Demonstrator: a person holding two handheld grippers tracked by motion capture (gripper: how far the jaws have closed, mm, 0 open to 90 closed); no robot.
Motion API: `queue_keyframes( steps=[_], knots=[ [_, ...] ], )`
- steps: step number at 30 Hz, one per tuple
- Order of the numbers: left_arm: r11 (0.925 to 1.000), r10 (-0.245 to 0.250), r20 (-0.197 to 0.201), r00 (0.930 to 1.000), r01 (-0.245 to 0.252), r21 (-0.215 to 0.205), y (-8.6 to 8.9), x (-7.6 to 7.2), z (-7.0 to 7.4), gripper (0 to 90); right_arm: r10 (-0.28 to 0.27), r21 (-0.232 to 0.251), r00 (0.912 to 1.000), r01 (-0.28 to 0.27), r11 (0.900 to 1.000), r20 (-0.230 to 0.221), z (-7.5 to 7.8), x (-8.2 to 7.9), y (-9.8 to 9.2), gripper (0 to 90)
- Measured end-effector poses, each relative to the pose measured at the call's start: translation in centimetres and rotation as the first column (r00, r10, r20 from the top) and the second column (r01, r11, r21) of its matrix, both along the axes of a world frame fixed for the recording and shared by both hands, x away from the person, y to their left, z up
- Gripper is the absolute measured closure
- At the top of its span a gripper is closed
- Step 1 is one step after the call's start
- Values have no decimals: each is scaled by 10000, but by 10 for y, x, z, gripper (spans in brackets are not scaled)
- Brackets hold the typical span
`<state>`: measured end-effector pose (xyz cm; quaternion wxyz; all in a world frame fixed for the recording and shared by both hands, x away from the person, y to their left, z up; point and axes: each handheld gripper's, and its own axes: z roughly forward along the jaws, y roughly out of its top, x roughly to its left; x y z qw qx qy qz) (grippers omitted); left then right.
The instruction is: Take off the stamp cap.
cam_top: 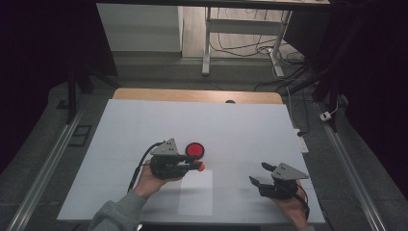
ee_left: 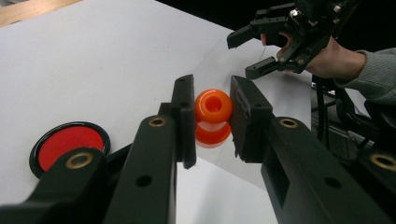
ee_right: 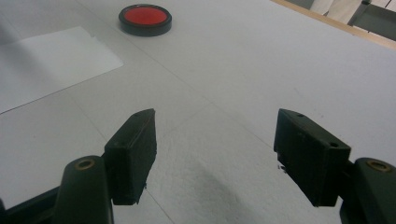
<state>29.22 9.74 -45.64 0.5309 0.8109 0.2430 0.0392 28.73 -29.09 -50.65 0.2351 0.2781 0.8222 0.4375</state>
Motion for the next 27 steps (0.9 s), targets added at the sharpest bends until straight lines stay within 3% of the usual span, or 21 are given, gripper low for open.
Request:
queue_keyframes(
  steps=[27],
  knots=[
    [10000,77,-96,9999,-76,64,3,2,-3,726,465,423,9989,-469,9980,117,3,-4,17,296]
  ],
)
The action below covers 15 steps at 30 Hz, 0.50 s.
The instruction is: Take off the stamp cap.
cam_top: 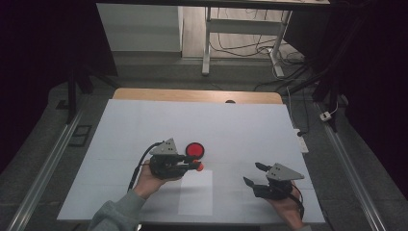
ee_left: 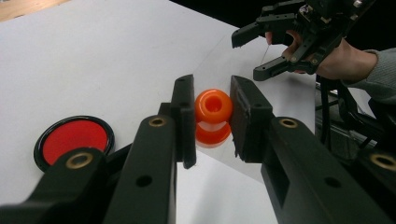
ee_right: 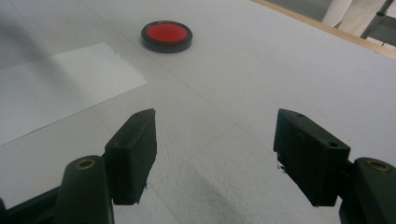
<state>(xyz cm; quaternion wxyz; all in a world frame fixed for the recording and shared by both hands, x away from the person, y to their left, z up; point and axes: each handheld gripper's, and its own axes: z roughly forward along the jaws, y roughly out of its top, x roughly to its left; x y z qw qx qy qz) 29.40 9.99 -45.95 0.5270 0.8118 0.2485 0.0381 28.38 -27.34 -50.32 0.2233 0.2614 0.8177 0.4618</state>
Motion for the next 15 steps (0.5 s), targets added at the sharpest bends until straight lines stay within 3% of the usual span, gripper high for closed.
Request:
queue_keyframes(
  steps=[15],
  knots=[
    [10000,7,-18,10000,-7,-10,0,0,0,725,369,-90,9993,-369,9993,-21,0,-3,17,297]
  ],
)
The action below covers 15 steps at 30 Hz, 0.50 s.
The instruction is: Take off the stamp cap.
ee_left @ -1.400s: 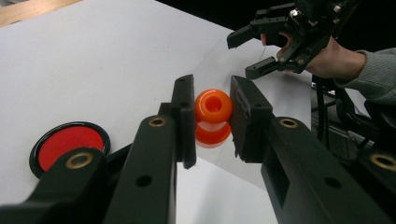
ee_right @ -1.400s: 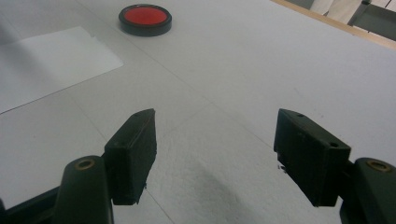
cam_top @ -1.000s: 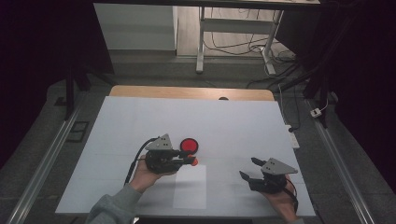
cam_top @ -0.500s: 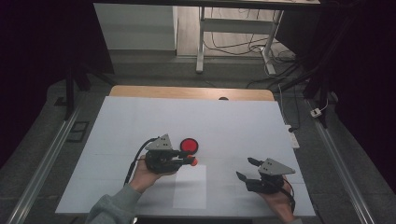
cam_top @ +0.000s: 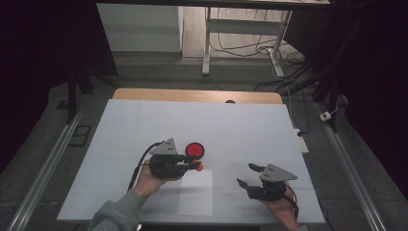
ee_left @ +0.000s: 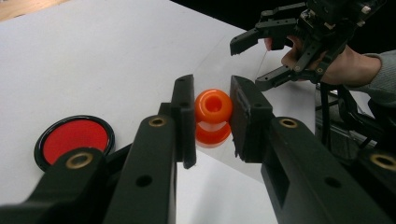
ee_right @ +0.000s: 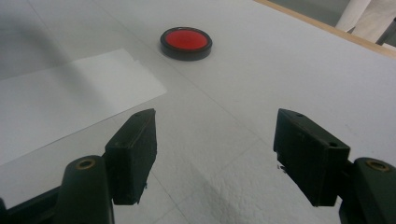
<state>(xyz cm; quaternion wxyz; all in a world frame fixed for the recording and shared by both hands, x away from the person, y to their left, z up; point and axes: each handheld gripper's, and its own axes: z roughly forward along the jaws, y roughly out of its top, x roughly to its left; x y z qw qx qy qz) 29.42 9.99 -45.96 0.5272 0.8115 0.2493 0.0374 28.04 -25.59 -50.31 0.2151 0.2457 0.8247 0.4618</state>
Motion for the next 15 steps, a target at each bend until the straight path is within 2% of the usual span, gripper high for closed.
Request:
queue_keyframes(
  steps=[15],
  knots=[
    [10000,1,12,10000,-1,44,0,0,0,726,412,183,9991,-411,9990,-62,0,0,19,297]
  ],
)
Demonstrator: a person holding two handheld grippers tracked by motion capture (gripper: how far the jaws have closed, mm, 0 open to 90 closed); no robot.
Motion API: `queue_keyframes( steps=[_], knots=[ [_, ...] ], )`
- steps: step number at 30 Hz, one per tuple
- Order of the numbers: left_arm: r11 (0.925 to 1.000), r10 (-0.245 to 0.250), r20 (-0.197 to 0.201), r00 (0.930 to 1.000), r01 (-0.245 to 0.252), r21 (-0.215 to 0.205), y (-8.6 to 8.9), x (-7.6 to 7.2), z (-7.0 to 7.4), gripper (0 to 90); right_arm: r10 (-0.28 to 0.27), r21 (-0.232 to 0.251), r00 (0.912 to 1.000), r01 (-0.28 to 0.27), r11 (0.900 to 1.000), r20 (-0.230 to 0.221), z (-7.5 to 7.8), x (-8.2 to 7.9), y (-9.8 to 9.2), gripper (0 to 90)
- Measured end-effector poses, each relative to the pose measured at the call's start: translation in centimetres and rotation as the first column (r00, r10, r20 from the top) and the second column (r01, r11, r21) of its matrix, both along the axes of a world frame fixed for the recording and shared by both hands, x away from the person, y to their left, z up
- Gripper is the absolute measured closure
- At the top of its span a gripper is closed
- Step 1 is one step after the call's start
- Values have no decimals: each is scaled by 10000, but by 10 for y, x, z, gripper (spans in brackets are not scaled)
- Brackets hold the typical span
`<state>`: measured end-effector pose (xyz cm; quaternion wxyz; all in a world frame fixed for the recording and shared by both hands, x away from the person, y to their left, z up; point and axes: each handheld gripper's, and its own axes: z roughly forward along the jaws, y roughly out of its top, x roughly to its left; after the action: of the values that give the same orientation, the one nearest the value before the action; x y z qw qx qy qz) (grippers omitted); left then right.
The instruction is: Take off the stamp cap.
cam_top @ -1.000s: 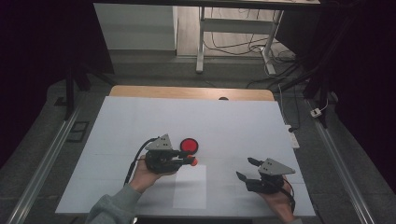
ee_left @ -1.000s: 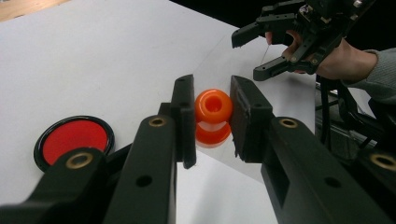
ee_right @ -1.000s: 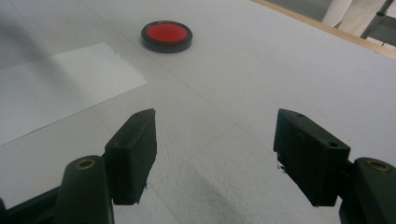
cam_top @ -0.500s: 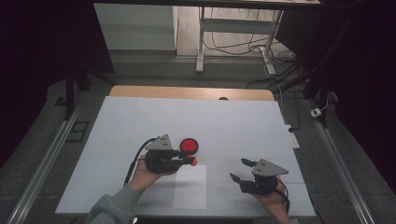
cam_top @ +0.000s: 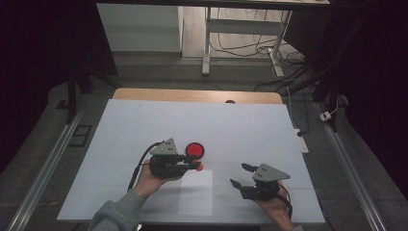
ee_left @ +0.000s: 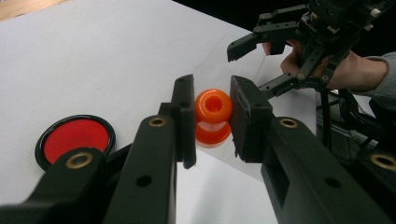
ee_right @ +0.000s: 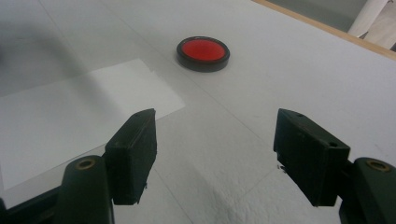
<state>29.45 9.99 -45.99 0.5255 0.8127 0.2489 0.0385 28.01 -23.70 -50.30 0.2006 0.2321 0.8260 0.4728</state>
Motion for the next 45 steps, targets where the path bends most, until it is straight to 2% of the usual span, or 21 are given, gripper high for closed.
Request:
queue_keyframes(
  steps=[21,45],
  knots=[
    [10000,-8,-20,10000,8,79,-1,0,-1,725,480,-192,9988,-482,9987,-106,-5,-2,22,297],
    [10000,-15,-106,9999,16,93,-2,2,-4,726,1370,144,9905,-1369,9905,-101,3,-1,59,300]
  ],
)
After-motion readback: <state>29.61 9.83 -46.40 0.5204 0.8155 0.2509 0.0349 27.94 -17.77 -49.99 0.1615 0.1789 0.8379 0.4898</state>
